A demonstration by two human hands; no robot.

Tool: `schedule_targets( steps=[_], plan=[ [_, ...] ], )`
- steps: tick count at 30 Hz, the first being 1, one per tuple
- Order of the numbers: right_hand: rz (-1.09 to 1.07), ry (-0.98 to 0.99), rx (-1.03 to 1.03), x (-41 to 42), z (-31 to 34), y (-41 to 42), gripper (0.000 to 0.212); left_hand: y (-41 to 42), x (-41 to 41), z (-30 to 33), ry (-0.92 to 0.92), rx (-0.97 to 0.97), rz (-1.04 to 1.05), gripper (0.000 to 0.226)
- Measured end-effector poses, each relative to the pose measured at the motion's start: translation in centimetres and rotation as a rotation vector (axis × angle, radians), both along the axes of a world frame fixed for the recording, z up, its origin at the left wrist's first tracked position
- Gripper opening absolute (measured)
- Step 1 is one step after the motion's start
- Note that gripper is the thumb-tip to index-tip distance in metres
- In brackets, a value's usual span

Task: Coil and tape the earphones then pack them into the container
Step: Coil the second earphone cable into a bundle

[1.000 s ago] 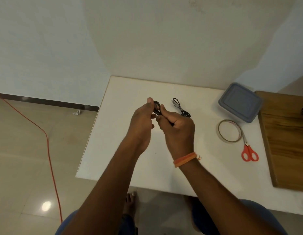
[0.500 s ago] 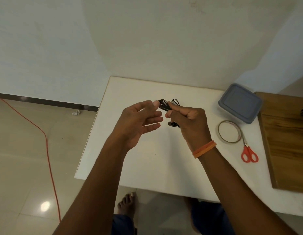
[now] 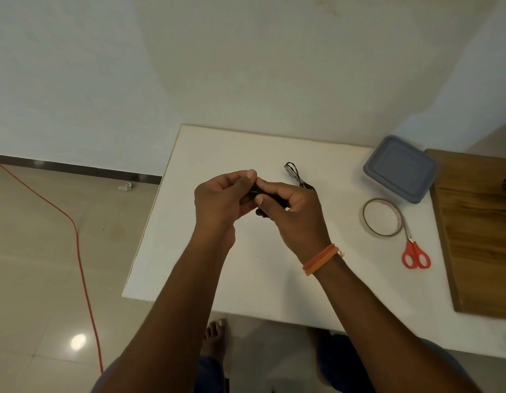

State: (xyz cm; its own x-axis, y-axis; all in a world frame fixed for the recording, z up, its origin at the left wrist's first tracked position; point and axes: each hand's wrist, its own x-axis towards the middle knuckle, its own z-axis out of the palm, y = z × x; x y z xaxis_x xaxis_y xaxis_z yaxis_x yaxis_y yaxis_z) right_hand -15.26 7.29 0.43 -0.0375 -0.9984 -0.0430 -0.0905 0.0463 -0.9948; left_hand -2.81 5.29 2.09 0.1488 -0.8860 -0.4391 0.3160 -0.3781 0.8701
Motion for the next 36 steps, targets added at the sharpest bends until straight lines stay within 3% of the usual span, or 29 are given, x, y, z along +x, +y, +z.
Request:
schedule_targets(
  steps=[13, 16, 19, 22, 33, 36],
  plan=[
    [-0.121, -0.304, 0.189, -0.2, 0.7, 0.2, 0.022, 0.1, -1.1, -0.5, -0.026, -0.023, 0.064, 0.026],
    [-0.175, -0.460, 0.270, -0.6, 1.1, -0.1, 0.019, 0.0, -1.4, -0.7, 0.106, 0.002, -0.008, 0.045],
    [-0.251, -0.707, 0.402, -1.2, 1.4, -0.7, 0.018, 0.1, -1.8, -1.0, 0.254, 0.013, -0.176, 0.039],
    [-0.272, -0.817, 0.438, -1.5, 1.3, -0.8, 0.015, 0.6, -2.7, -1.3, 0.311, 0.067, -0.270, 0.034],
    [-0.151, -0.635, 0.463, -2.3, 1.1, -0.9, 0.014, 0.8, -2.6, -1.7, 0.319, 0.162, -0.246, 0.017],
    [-0.188, -0.377, 0.309, -2.1, 0.8, -0.6, 0.012, 0.6, -2.6, -1.8, 0.326, 0.194, -0.238, 0.026]
  ],
)
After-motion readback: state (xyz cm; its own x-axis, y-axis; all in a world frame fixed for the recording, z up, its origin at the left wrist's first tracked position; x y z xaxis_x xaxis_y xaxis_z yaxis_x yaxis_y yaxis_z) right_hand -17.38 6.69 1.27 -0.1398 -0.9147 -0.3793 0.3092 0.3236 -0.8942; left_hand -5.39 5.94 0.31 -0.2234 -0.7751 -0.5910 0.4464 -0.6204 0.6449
